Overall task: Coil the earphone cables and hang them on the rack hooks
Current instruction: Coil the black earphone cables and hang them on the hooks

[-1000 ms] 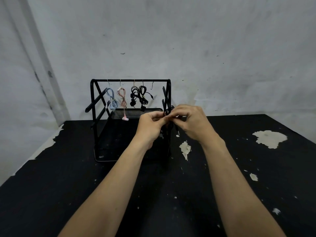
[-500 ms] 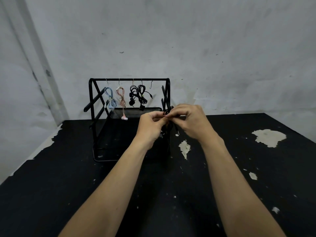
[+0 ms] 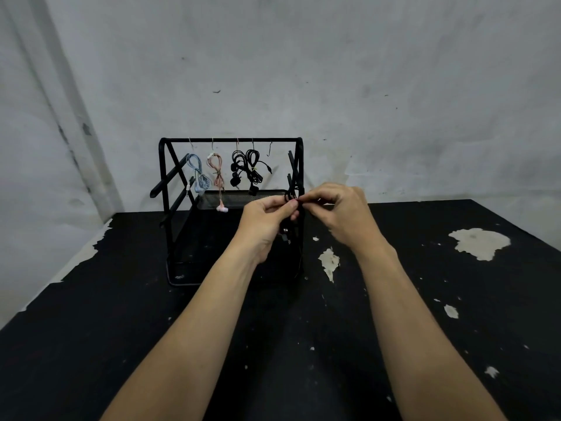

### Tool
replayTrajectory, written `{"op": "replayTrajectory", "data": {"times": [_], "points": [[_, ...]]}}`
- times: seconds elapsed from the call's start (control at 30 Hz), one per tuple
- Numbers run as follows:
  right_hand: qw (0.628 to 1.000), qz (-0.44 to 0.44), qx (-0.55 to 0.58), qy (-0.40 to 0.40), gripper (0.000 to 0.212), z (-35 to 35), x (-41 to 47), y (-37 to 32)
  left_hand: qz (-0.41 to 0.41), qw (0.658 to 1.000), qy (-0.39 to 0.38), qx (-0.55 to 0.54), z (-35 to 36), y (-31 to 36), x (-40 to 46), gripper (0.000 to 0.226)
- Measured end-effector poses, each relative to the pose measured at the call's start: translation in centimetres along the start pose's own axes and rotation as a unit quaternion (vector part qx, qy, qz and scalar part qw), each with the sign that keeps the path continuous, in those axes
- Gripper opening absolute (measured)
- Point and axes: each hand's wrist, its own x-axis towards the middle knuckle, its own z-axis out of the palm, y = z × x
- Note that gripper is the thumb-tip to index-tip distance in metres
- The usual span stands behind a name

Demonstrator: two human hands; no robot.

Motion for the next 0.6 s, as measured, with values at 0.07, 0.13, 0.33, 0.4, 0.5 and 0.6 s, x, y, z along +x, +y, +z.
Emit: {"op": "replayTrajectory", "data": {"times": [0.07,0.13,0.33,0.4,0.5,0.6], "points": [[1.000,0.000,-0.002,0.005,0.012,0.0,0.1,-0.1,-0.007,0.999,-0.010,-0.041,0.0,0.1,0.0,0.008],[1.000,0.006,0.003,0.004,0.012,-0.1,0.3,-0.3,-0.014,0.996,-0.019,-0.083,0.1,0.1,-0.1,0.009],[0.998,0.060,0.014,-0.006,0.012,0.0,0.6,-0.2,-0.037,0.991,-0.033,-0.121,0.0,0.0,-0.2,0.022],[0.998,0.065,0.006,0.007,0.010,0.0,0.5,-0.3,-0.035,0.991,-0.023,-0.125,0.1,0.0,-0.3,0.022],[0.996,0.086,0.009,0.014,0.009,-0.3,0.4,-0.9,-0.027,0.991,-0.017,-0.132,0.2,0.3,-0.3,0.010],[0.997,0.076,0.008,0.022,0.006,-0.4,0.3,-1.2,-0.012,0.991,-0.015,-0.132,0.4,0.3,-0.3,0.009]]}}
